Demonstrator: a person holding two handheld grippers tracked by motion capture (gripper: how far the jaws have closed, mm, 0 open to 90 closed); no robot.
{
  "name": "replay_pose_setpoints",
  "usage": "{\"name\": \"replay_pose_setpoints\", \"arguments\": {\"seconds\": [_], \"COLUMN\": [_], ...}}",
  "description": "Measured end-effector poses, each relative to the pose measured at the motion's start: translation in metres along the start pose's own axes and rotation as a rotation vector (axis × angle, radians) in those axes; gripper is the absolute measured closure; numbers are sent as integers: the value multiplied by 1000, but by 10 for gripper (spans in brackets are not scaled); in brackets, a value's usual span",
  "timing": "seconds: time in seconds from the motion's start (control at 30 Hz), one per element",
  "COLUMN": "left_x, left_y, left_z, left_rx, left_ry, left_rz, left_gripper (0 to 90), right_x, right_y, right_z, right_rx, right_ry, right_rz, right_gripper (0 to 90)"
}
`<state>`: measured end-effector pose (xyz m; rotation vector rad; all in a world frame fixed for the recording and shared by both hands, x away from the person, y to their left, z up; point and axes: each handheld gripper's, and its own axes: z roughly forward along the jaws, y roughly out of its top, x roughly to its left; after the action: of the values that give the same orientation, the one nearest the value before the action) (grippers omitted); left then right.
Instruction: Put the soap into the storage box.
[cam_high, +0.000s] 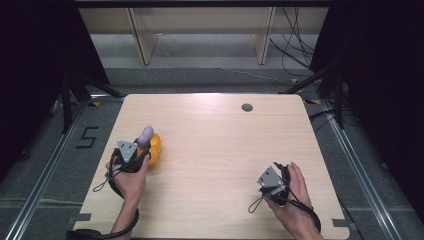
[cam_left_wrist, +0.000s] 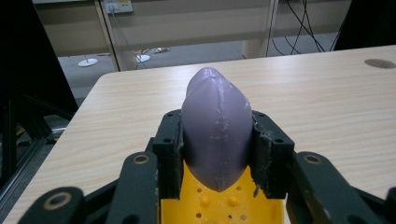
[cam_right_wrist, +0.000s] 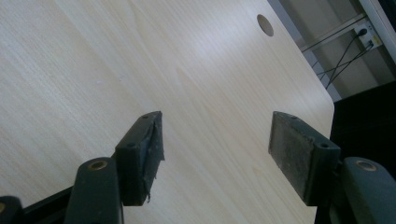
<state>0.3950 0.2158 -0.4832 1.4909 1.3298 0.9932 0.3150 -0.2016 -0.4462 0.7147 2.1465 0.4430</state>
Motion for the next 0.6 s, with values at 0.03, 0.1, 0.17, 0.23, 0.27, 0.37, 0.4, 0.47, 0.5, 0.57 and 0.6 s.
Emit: {"name": "replay_pose_setpoints", "arguments": {"seconds": [0.03,0.1,0.17,0.23,0.27,0.37,0.4,0.47,0.5,0.57,0.6], "left_x": [0,-1,-1,0,-1,0,0,-1,0,0,0], "left_y": [-2,-3,-5,-6,-6,-7,-8,-10,-10,-10,-10], "left_z": [2,3,5,5,6,8,9,11,11,11,12], "left_rx": [12,16,30,32,36,49,54,64,63,67,69], "left_ry": [-1,-3,-2,-1,1,-2,-3,4,-1,-4,-5], "left_rz": [9,7,11,10,13,16,16,2,16,18,19], "left_gripper": [589,589,589,589,588,588,588,588,588,588,588], "right_x": [0,0,0,0,0,1,1,1,1,1,1], "right_y": [0,0,0,0,0,0,0,0,0,0,0], "right_z": [0,0,0,0,0,0,0,0,0,0,0], "right_rx": [0,0,-1,-2,0,1,2,1,-1,-1,-1], "right_ry": [-3,-2,-1,0,3,3,10,9,5,5,5], "right_rz": [1,1,1,1,-2,-6,-8,-6,-4,-4,-4], "right_gripper": [360,360,360,361,360,360,361,360,360,360,360]}}
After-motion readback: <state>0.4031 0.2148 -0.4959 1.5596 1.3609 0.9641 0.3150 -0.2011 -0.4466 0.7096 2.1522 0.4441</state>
